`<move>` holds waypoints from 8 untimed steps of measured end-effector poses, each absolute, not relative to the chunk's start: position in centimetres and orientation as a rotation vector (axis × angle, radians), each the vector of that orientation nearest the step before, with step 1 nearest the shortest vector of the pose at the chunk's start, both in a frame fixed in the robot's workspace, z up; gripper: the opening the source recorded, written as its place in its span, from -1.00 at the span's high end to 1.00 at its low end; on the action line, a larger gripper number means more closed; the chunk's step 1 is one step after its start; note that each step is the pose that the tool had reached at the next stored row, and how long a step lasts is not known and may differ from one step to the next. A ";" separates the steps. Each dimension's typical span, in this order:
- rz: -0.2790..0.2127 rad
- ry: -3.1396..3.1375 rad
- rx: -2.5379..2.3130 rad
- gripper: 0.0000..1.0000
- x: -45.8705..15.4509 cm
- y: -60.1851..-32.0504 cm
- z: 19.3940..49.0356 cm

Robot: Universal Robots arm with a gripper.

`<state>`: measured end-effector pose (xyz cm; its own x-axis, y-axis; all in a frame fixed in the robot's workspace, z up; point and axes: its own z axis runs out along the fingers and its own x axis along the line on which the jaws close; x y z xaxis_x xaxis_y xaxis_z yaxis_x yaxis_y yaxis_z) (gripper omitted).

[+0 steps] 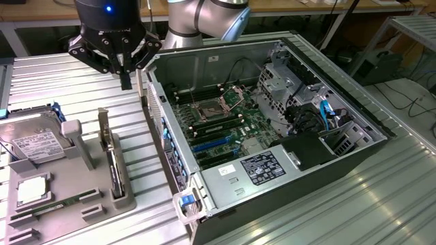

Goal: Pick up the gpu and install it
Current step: 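Reach for the gpu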

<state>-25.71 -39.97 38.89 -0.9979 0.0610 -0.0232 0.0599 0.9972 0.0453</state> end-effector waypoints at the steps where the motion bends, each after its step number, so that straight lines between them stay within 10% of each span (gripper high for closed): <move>1: 0.070 3.115 0.092 0.79 -25.8 -40.0 38.9; 8: 0.070 3.116 0.078 0.79 -26.4 -40.0 38.9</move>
<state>-26.42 -40.00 38.86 -0.9984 0.0508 -0.0232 0.0497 0.9977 0.0453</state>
